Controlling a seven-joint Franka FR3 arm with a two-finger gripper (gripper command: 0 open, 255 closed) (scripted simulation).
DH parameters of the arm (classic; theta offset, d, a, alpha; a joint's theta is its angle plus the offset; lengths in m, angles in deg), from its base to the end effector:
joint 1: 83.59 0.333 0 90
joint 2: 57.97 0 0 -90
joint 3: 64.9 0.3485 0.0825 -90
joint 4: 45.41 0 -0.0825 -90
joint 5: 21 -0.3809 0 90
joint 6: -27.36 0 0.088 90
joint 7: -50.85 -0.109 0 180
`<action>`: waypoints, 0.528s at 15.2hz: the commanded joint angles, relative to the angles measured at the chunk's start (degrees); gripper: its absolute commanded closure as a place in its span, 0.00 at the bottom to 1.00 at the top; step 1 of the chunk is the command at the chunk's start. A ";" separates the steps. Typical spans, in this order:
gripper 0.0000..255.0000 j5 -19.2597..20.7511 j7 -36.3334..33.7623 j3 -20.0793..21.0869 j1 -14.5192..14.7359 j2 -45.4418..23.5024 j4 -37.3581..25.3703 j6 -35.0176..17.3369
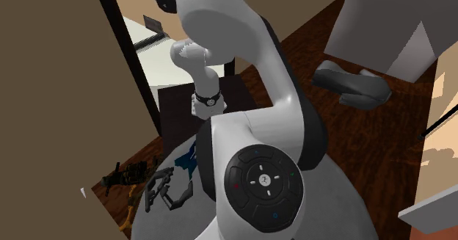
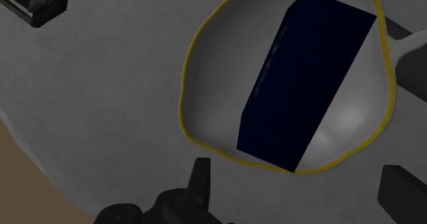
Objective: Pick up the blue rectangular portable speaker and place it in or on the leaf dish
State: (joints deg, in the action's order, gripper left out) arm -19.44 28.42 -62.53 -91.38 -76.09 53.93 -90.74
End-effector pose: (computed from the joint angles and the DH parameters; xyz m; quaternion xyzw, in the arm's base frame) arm 0.6487 -0.0656 0.4283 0.9718 -0.2355 0.0065 0.0047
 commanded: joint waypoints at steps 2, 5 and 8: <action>0.00 -0.12 0.19 0.02 -0.06 1.48 -2.94 4.45; 0.00 -0.12 0.19 0.02 -0.06 1.48 -2.93 4.45; 0.00 -0.12 0.19 0.02 -0.06 1.48 -2.94 4.45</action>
State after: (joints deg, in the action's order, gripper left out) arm -19.56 28.60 -62.52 -91.44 -74.62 51.01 -86.32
